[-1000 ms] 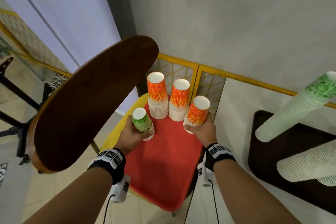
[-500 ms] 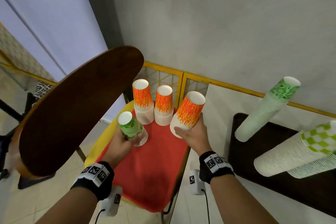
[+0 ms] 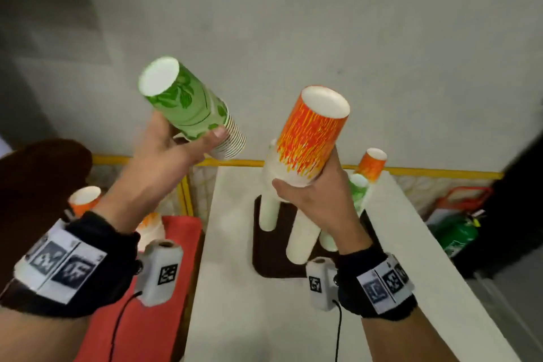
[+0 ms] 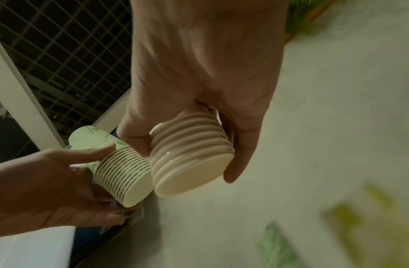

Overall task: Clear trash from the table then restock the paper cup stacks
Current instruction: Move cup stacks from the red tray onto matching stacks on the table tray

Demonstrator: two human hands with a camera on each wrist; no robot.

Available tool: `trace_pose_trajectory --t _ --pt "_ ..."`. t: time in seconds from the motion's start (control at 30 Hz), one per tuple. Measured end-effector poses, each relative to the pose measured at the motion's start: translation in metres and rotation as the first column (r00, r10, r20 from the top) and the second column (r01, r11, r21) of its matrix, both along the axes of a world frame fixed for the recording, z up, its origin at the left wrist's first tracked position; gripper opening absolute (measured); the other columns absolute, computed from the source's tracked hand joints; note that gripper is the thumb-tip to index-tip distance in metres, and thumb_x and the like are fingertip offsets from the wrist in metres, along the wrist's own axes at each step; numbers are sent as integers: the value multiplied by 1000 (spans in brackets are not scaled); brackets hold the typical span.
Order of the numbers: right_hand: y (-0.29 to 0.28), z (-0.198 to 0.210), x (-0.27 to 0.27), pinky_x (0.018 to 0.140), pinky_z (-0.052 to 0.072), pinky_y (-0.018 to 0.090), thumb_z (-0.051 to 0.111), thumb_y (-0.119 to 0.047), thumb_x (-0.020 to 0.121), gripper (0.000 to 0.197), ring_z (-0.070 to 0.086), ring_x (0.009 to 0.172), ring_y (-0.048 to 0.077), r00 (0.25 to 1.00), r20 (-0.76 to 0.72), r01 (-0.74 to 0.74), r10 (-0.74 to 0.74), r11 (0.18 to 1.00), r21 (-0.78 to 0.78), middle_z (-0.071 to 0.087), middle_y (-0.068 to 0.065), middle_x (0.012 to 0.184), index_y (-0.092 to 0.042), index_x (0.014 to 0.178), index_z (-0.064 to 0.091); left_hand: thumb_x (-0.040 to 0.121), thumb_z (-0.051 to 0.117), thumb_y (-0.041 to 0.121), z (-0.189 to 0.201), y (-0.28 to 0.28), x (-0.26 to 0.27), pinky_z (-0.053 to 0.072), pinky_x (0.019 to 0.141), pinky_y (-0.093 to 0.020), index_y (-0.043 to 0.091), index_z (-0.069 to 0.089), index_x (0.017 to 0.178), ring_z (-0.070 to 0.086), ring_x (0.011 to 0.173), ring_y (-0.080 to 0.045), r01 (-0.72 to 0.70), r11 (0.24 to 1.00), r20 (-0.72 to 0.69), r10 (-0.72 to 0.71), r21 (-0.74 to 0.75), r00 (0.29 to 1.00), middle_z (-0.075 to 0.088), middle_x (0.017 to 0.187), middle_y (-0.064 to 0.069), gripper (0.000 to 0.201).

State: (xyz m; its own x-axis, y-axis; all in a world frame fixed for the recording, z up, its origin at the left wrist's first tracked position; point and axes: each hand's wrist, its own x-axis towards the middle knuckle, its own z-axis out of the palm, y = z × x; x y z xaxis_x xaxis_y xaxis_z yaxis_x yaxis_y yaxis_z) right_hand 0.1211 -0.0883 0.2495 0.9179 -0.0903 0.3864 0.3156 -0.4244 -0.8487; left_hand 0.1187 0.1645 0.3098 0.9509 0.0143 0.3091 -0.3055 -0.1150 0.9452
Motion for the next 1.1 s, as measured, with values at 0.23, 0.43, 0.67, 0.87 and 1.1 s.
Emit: trace_pose_trajectory --t 0.23,0.43,0.67,0.87,1.1 --pt "-144 45 3 76 49 18 91 -32 59 75 64 91 -4 953 63 298 -297 954 -5 64 -24 99 -43 115 42 89 80 24 31 -153 47 56 82 -12 22 52 138 65 95 16 257 956 50 -266 141 963 71 117 14 57" --pt "-214 25 45 74 45 17 91 -29 63 73 64 87 6 933 45 356 -356 934 6 64 -14 99 -30 120 45 80 87 25 -27 -246 101 49 111 -41 25 39 148 66 122 -10 399 887 -82 -390 233 917 69 131 5 83" --pt "-259 -13 100 83 51 30 90 -32 63 77 62 94 12 944 -8 331 -330 944 2 63 -8 107 -23 125 45 63 92 46 -80 -281 138 52 107 -52 22 40 143 69 118 -18 422 862 -214 -373 280 903 71 124 1 98" --pt "-273 -45 133 90 55 37 91 -39 62 84 65 102 16 957 -29 291 -290 956 45 64 -4 116 -27 127 41 67 95 37 -87 -298 149 55 105 -44 21 50 138 71 114 -12 401 850 -280 -316 342 907 74 120 4 86" --pt "-276 -70 159 99 53 41 90 -34 67 86 61 114 18 967 -31 256 -254 958 132 60 -3 125 -28 134 37 62 94 43 -104 -311 138 46 110 -50 32 54 131 62 123 -20 394 543 -393 -124 742 911 68 127 10 80"
